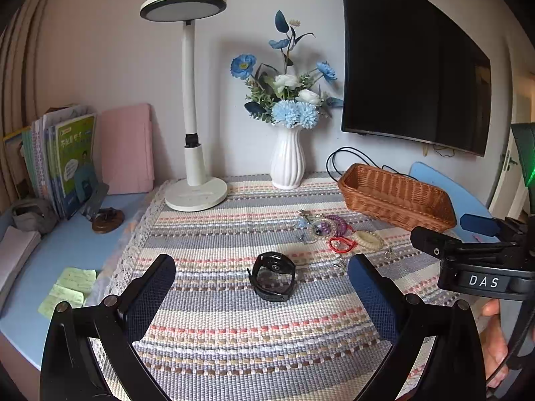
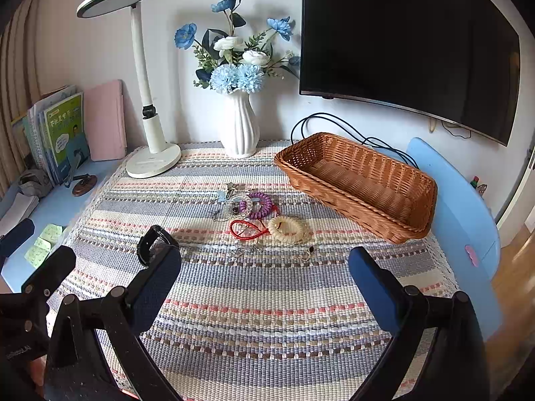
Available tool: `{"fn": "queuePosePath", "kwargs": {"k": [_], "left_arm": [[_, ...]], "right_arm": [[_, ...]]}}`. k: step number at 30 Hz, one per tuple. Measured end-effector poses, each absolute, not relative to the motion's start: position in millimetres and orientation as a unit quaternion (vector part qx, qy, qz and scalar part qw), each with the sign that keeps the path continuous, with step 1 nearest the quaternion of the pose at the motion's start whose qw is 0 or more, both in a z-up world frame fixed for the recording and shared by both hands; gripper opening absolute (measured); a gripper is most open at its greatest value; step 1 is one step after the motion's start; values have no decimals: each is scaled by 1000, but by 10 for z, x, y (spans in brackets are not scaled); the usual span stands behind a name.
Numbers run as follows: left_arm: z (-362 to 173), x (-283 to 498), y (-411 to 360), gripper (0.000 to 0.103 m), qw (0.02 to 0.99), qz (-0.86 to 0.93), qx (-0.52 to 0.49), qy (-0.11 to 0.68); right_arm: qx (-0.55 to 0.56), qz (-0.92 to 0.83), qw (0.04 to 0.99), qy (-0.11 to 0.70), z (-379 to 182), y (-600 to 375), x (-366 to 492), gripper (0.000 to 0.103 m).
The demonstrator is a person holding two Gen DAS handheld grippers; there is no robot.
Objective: Organize jewelry
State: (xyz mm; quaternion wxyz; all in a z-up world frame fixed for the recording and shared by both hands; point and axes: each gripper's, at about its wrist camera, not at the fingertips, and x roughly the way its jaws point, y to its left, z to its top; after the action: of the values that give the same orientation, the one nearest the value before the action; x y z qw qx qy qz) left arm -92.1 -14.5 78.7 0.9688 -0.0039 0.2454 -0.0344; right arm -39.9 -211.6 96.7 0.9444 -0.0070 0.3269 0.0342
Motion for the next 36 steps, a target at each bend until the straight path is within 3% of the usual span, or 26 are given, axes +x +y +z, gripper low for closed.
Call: {"fn": "queuePosePath", "kwargs": {"k": [25,36], "left_arm": [[957,-1114,-78,103,975,-51,-19,216],[750,-938,54,103,965,-62,-29,253]], "right_arm": [[-16,29,951,309,1140,-2105,-539,101],[-32,26,946,321,976,-2113,-428,98]]}}
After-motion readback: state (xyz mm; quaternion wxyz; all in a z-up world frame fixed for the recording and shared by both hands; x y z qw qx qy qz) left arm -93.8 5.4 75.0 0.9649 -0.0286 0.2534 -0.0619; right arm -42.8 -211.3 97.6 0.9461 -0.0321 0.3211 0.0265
